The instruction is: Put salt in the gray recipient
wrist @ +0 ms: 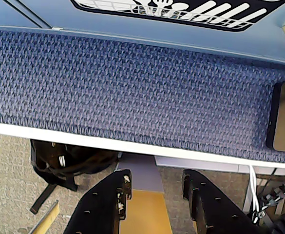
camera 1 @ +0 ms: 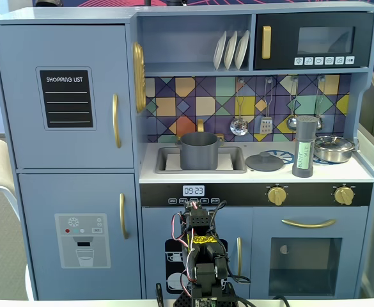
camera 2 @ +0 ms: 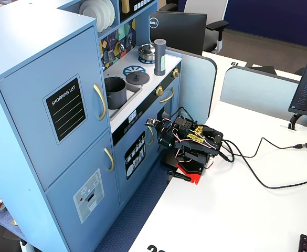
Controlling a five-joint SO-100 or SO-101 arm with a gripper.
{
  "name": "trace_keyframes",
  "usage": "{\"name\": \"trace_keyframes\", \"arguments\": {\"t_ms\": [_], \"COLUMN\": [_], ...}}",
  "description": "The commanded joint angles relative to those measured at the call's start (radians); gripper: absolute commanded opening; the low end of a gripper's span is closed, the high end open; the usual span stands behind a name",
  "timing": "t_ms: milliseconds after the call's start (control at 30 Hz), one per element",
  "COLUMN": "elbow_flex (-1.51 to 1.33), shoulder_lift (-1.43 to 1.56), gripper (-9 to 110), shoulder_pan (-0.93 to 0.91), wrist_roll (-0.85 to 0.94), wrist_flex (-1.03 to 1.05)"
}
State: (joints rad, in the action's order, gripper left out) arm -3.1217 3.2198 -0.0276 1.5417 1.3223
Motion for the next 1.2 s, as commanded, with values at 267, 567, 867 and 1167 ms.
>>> {"name": "trace_keyframes", "arguments": {"t_ms": [267, 567, 867, 1167], "elbow_flex": [0.005, 0.140, 0.640, 0.779], "shoulder_lift": [0.000, -0.077, -0.393, -0.419], "gripper": [0, 0, 0, 0], "shoulder_pan": [-0.044, -0.190, -0.646, -0.907], "wrist_roll": [0.031, 0.037, 0.052, 0.084], "wrist_flex": [0.006, -0.081, -0.107, -0.331]}}
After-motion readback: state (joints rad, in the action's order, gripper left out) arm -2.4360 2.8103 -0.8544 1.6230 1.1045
